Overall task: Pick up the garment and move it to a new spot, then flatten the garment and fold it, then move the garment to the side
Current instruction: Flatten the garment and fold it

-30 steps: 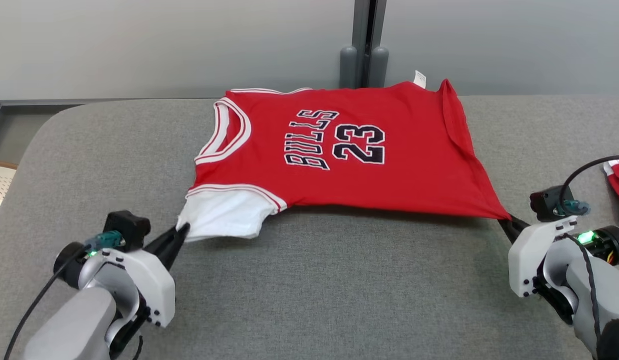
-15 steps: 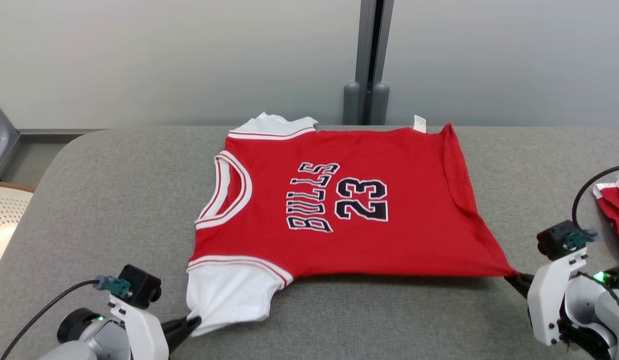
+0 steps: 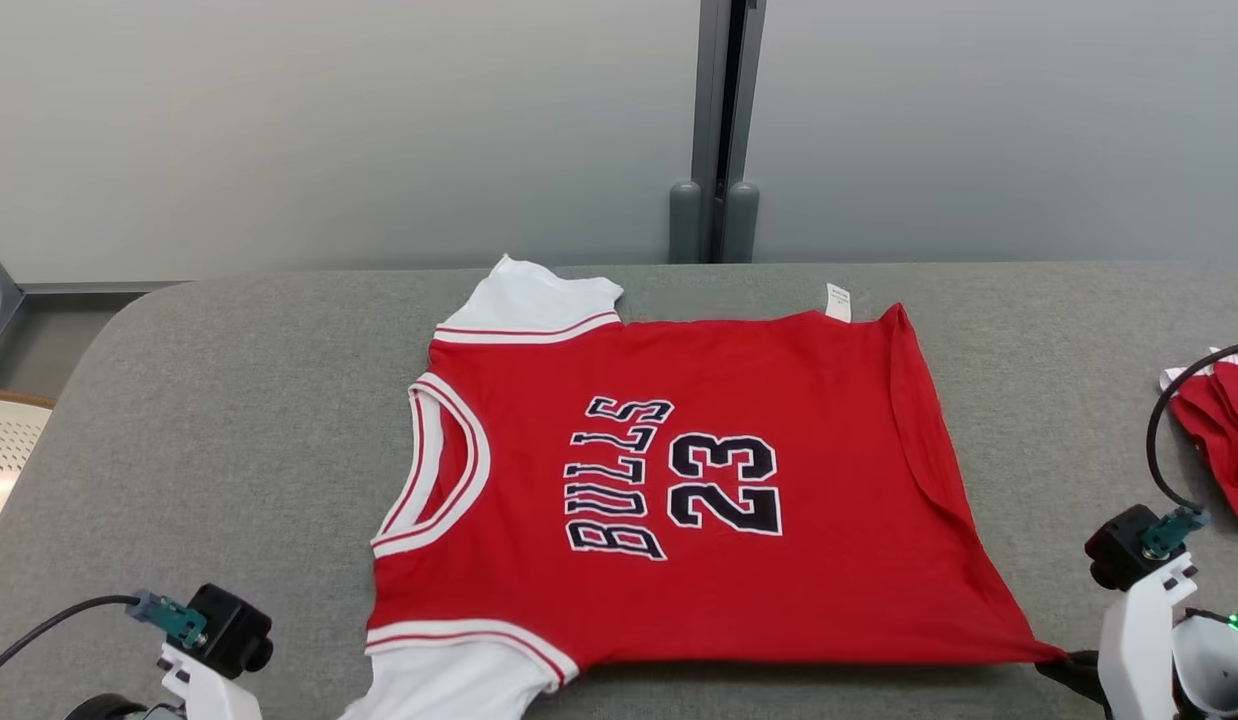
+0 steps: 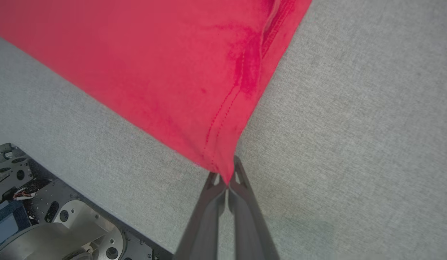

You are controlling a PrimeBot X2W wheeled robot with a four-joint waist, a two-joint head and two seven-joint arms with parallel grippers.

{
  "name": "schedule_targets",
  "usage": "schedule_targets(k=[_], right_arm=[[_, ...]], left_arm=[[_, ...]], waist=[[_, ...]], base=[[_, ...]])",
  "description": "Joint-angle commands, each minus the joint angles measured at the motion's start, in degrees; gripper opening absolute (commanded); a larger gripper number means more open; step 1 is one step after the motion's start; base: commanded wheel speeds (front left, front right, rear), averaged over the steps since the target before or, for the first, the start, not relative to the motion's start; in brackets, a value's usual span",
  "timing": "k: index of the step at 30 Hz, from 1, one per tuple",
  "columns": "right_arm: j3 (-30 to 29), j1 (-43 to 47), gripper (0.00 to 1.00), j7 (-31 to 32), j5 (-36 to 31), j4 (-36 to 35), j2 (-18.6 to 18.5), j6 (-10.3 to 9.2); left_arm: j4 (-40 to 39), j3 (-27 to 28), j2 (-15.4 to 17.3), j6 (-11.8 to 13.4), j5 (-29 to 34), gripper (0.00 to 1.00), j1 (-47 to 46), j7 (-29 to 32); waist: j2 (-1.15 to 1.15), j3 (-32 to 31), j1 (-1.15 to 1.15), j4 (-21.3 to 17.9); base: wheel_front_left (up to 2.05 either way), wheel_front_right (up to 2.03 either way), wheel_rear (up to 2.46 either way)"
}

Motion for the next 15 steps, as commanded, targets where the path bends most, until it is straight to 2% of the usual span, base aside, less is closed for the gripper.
schedule_targets(k=[1, 4, 7, 15], right_arm=[[0.28, 1.08, 0.0, 0.51, 0.34, -0.24, -0.78, -0.12], [0.79, 0.5, 0.0, 2.64, -1.66, -2.52, -3.16, -0.12], [0.35, -0.85, 0.0, 2.48, -1.15, -3.85, -3.99, -0.12], [-1.28, -5.35, 0.0, 2.58, -0.64, -3.48, -3.3, -0.11]], left_arm=[[-0.22, -0.12, 0.68, 0.04, -0.33, 0.0, 0.89, 0.25], [-2.66, -0.34, 2.58, 0.04, -1.33, 0.0, 1.12, 1.51], [-3.73, 0.45, 3.63, 0.85, -1.12, 0.0, 0.38, 1.19], [-4.41, 2.18, 3.02, 2.73, 1.78, 0.0, -4.15, 1.34]], waist=[[0.0, 0.01, 0.0, -0.02], [0.0, 0.2, 0.0, -0.14], [0.0, 0.54, 0.0, -0.38], [0.0, 2.53, 0.0, -1.07]], base=[[0.0, 0.0, 0.0], [0.0, 0.0, 0.0], [0.0, 0.0, 0.0], [0.0, 0.0, 0.0]])
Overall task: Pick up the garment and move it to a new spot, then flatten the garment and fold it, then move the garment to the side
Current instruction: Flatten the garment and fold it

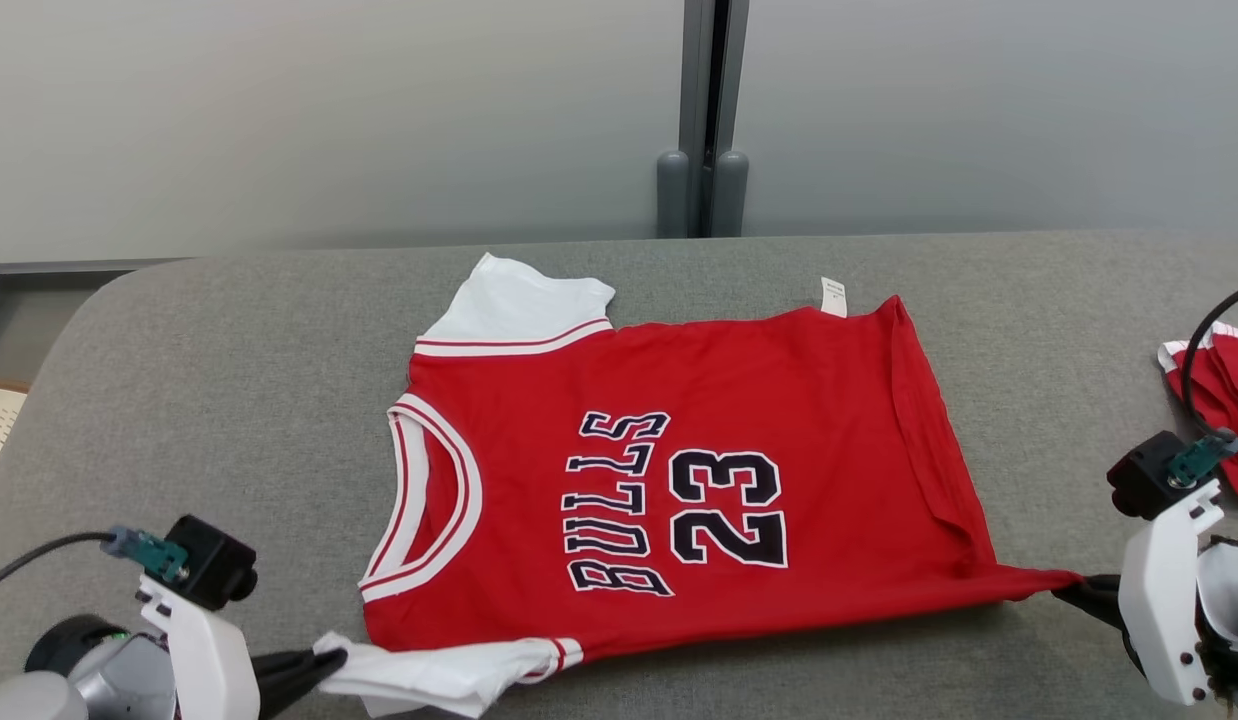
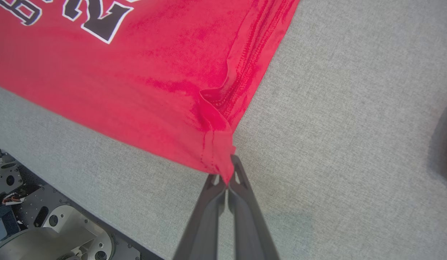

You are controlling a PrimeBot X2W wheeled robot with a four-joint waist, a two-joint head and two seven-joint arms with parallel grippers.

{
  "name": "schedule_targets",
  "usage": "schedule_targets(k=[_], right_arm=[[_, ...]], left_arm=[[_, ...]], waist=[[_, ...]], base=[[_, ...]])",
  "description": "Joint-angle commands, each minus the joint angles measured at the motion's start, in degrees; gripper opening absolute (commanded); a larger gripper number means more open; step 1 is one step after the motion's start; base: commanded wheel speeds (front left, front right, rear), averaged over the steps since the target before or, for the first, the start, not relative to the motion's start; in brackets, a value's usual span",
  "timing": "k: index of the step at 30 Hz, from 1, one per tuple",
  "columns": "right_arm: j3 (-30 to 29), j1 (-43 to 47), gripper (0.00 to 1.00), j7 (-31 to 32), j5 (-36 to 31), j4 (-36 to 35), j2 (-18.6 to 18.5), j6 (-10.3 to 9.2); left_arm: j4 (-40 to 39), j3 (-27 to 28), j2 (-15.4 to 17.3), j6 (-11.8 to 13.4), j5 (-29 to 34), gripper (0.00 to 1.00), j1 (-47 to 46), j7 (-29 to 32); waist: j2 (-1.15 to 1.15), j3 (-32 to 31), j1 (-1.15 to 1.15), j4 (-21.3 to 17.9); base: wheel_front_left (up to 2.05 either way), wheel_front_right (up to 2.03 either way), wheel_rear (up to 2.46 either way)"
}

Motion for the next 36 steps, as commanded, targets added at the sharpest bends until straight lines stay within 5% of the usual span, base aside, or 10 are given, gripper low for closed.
schedule_targets(k=[1, 20, 26, 27, 28, 29, 30, 31, 32, 36], right_arm=[[-0.41, -1.15, 0.0, 0.2, -0.27, 0.43, 0.52, -0.1], [0.03, -9.68, 0.0, -4.12, -4.62, 9.64, 7.95, -0.1], [0.55, -10.65, 0.0, -7.06, -5.03, 11.63, 9.5, -0.1], [0.63, -10.99, 0.29, -8.18, -5.39, 11.74, 9.81, -0.1], [0.67, -10.98, 1.0, -9.02, -5.19, 12.27, 10.07, -0.1], [0.71, -10.97, 1.0, -9.88, -5.19, 12.86, 10.23, -0.1], [0.85, -11.03, 1.0, -10.34, -5.08, 13.19, 10.48, -0.1], [0.92, -11.13, 1.0, -10.82, -4.88, 13.54, 10.78, -0.1], [0.93, -11.24, 1.0, -11.53, -4.65, 13.85, 10.98, -0.1], [0.04, -11.07, 1.0, -15.53, -4.0, 17.06, 12.08, -0.1]], left_arm=[[0.37, 0.86, -0.17, 0.92, 1.2, 0.0, -1.9, -0.14], [13.03, 3.1, -10.62, 3.82, 12.56, 0.0, -16.02, -3.91], [17.95, 2.46, -13.39, 2.55, 14.02, 0.0, -17.94, -5.36], [18.76, 2.25, -13.89, 2.36, 14.13, 0.0, -18.05, -5.37], [19.63, 1.97, -14.28, 2.02, 14.28, 0.0, -18.09, -5.25], [20.42, 1.72, -14.58, 1.92, 14.28, 0.0, -18.19, -5.05], [21.22, 1.6, -14.91, 1.94, 14.33, 0.06, -18.4, -4.92], [21.98, 1.61, -15.27, 2.25, 14.54, 0.25, -18.69, -5.02], [22.67, 1.71, -15.71, 2.68, 14.58, 1.0, -18.91, -5.41], [25.53, 2.15, -17.55, 3.88, 16.54, 1.0, -19.19, -9.35]], waist=[[0.0, 0.71, 0.0, -0.21], [0.0, 9.75, 0.0, -0.58], [0.0, 10.97, 0.0, -0.67], [0.0, 11.13, 0.0, -0.7], [0.0, 11.27, 0.0, -0.73], [0.0, 11.4, 0.0, -0.75], [0.0, 11.5, 0.0, -0.75], [0.0, 11.56, 0.0, -0.72], [0.0, 11.6, 0.0, -0.69], [0.0, 11.32, 0.0, -0.5]], base=[[0.0, 0.0, 0.0], [0.0, 0.0, 0.0], [0.0, 0.0, 0.0], [0.0, 0.0, 0.0], [0.0, 0.0, 0.0], [0.0, 0.0, 0.0], [0.0, 0.0, 0.0], [0.0, 0.0, 0.0], [0.0, 0.0, 0.0], [0.0, 0.0, 0.0]])
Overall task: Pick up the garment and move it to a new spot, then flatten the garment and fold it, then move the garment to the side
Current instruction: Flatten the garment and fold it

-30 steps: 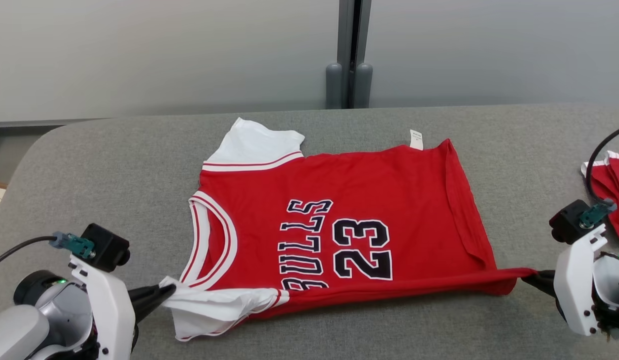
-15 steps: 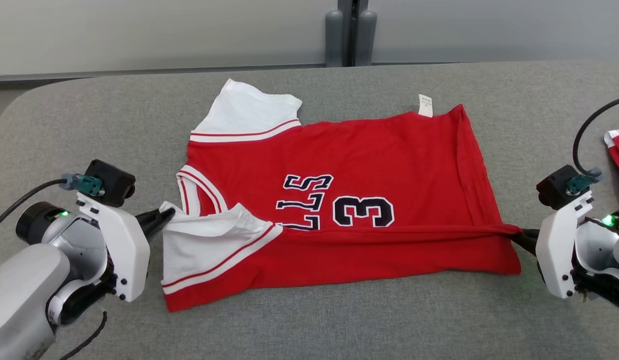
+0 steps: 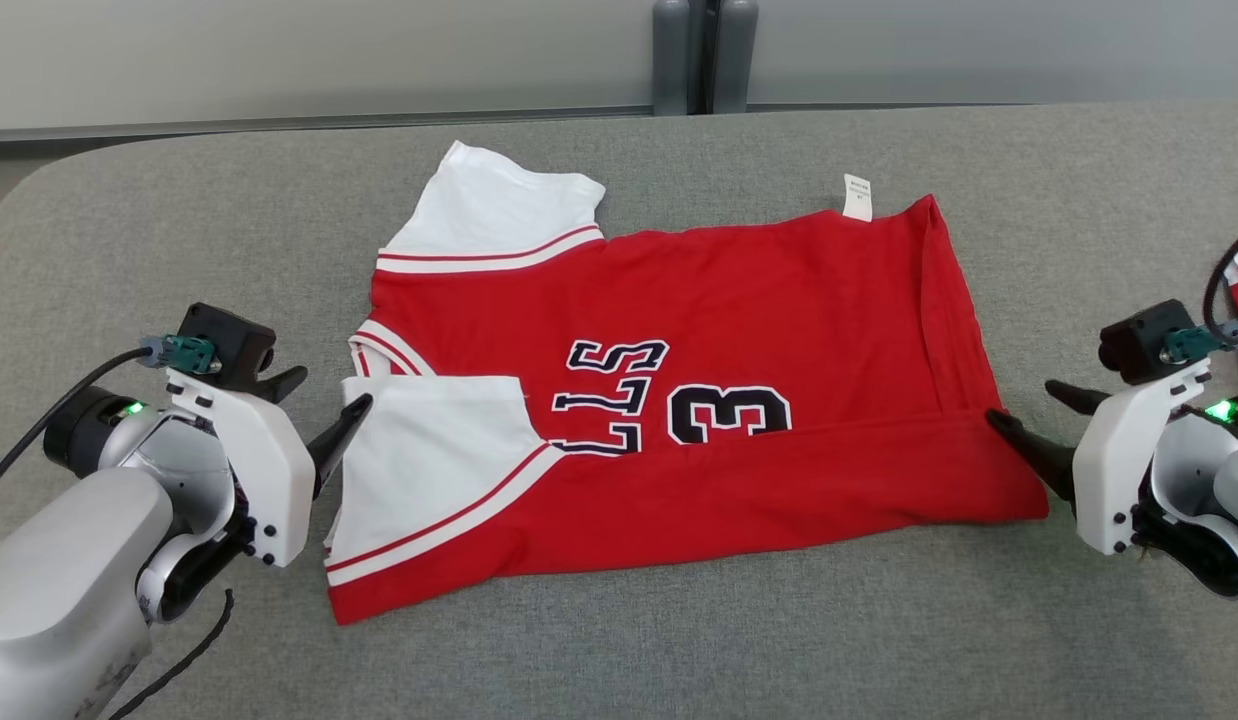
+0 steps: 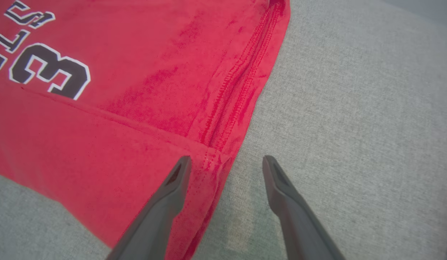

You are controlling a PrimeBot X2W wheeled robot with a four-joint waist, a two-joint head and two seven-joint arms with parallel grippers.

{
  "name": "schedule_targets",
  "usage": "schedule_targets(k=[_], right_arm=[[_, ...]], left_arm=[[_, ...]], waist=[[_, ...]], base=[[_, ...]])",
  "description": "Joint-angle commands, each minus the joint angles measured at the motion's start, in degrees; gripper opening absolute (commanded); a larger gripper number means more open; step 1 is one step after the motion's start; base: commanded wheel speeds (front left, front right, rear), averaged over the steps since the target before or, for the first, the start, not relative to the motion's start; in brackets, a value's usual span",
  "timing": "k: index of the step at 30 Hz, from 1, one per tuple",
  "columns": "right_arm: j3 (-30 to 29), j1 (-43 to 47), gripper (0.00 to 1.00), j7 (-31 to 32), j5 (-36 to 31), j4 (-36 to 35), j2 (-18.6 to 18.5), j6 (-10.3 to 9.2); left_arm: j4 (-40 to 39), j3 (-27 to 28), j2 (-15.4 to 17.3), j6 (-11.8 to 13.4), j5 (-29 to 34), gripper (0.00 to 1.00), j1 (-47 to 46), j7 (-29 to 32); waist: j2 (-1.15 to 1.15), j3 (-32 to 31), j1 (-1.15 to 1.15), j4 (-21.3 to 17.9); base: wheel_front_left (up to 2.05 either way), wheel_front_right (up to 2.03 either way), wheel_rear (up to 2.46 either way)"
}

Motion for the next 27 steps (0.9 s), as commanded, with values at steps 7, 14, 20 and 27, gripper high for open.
schedule_targets(k=[7, 14, 20, 27], right_arm=[[-5.29, 1.61, 1.0, -15.35, 0.86, 6.02, 4.52, -0.07], [-18.15, 4.11, 1.0, -25.83, -3.0, 9.85, 10.84, -0.06], [-45.45, 15.42, 1.0, -25.84, -17.89, -1.27, 15.71, -0.06], [-62.82, 33.35, 1.0, -25.73, -34.28, -17.11, 26.91, -0.05]], left_arm=[[4.42, 3.87, -3.99, 3.35, 0.58, 1.0, 0.85, -11.86], [4.2, 14.86, -8.53, 5.61, -3.0, 1.0, 5.19, -27.6], [-5.58, 30.44, -14.81, 5.96, 6.3, 1.0, 13.89, -27.95], [-11.31, 41.73, -24.09, 2.01, 19.87, 1.0, 25.83, -27.96]], waist=[[0.0, -2.13, 0.0, 0.49], [0.0, -5.17, 0.0, 0.7], [0.0, -6.99, 0.0, 1.18], [0.0, -8.64, 0.0, 1.03]], base=[[0.0, 0.0, 0.0], [0.0, 0.0, 0.0], [0.0, 0.0, 0.0], [0.0, 0.0, 0.0]])
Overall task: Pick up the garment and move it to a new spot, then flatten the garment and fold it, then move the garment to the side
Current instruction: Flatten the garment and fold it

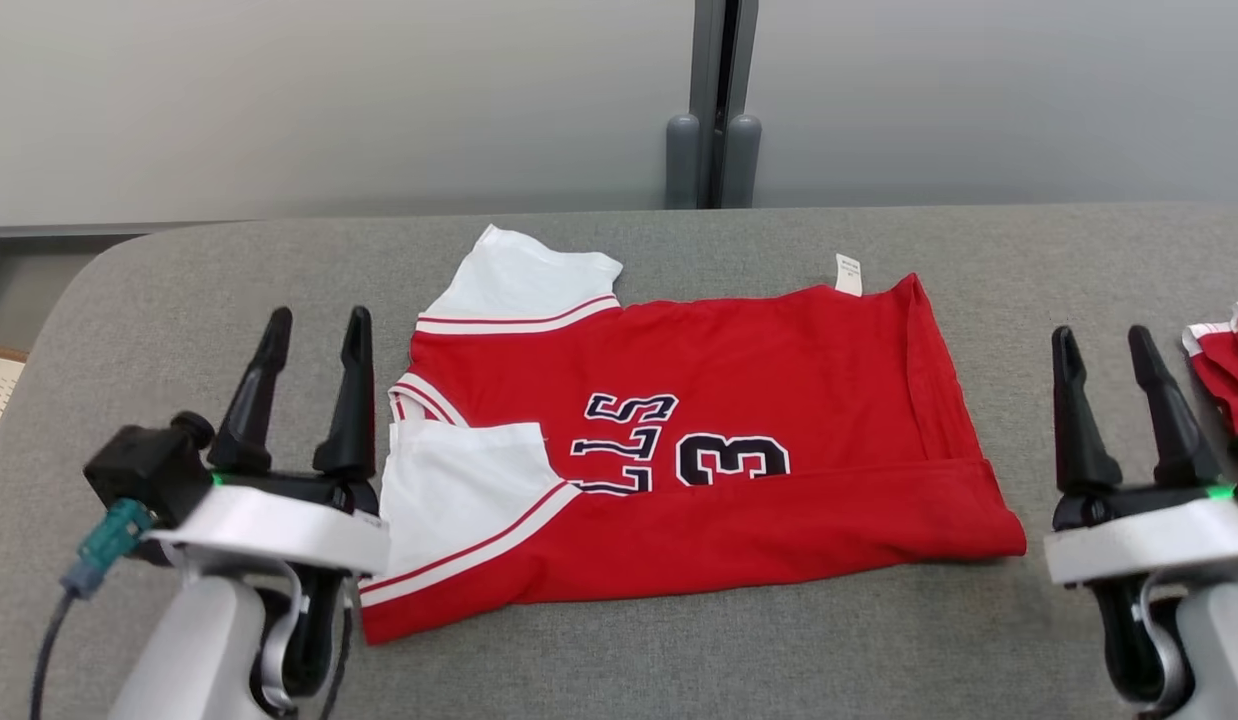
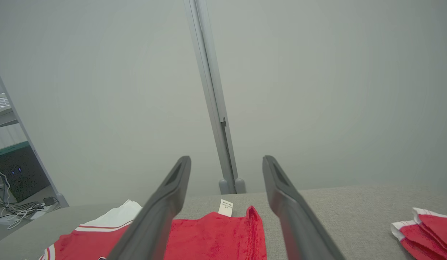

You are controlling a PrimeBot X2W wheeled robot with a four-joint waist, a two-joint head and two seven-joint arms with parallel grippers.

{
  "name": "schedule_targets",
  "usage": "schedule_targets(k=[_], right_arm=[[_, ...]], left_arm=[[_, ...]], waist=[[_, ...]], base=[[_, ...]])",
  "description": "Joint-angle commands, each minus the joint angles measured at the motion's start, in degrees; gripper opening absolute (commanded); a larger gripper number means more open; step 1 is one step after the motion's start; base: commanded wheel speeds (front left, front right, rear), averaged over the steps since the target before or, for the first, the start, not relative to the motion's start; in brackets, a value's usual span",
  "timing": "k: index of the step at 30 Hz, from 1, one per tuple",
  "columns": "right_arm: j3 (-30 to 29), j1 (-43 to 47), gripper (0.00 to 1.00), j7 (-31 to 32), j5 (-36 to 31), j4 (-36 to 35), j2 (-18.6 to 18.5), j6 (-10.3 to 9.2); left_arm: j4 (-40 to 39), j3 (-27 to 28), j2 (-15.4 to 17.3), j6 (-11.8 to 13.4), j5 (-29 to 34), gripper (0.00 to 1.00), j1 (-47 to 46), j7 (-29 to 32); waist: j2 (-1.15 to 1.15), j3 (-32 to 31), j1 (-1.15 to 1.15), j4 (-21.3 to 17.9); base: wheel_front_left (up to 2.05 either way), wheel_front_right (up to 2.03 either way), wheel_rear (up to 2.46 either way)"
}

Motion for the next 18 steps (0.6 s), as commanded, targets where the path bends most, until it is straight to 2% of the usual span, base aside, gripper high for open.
schedule_targets(k=[1, 2, 3, 5, 8, 10, 18], right_arm=[[-0.99, 2.46, 1.0, -0.01, -1.45, -1.48, 1.57, 0.01], [-1.62, 3.99, 1.0, -0.01, -2.73, -2.38, 2.41, 0.01], [-1.62, 3.99, 1.0, -0.01, -2.73, -2.38, 2.41, 0.01], [-2.08, 6.56, 1.0, -0.02, -5.1, -3.38, 3.77, 0.01], [-2.38, 9.29, 1.0, -0.02, -7.46, -3.9, 5.67, 0.01], [-3.16, 10.49, 1.0, -0.02, -7.22, -3.79, 7.11, 0.01], [-4.45, 11.47, 1.0, -0.02, -7.61, -4.04, 8.31, 0.01]], left_arm=[[-0.46, 1.59, -1.3, -0.99, 2.58, 1.0, 2.21, -0.09], [-0.58, 2.86, -2.61, -1.48, 4.23, 1.0, 3.56, -0.08], [-0.58, 2.86, -2.61, -1.48, 4.23, 1.0, 3.56, -0.08], [-0.19, 5.37, -5.64, -2.55, 6.68, 1.0, 6.52, -0.08], [1.01, 8.53, -8.52, -3.72, 9.48, 1.0, 10.53, -0.08], [1.74, 9.81, -9.83, -4.52, 11.13, 1.0, 12.63, -0.09], [4.46, 11.95, -10.87, -6.18, 13.64, 1.0, 13.02, -0.09]], waist=[[0.0, -0.48, 0.0, -0.19], [0.0, -0.69, 0.0, -0.29], [0.0, -0.69, 0.0, -0.29], [0.0, -1.17, 0.0, -0.45], [0.0, -1.61, 0.0, -0.93], [0.0, -1.72, 0.0, -1.12], [0.0, -1.68, 0.0, -0.81]], base=[[0.0, 0.0, 0.0], [0.0, 0.0, 0.0], [0.0, 0.0, 0.0], [0.0, 0.0, 0.0], [0.0, 0.0, 0.0], [0.0, 0.0, 0.0], [0.0, 0.0, 0.0]])
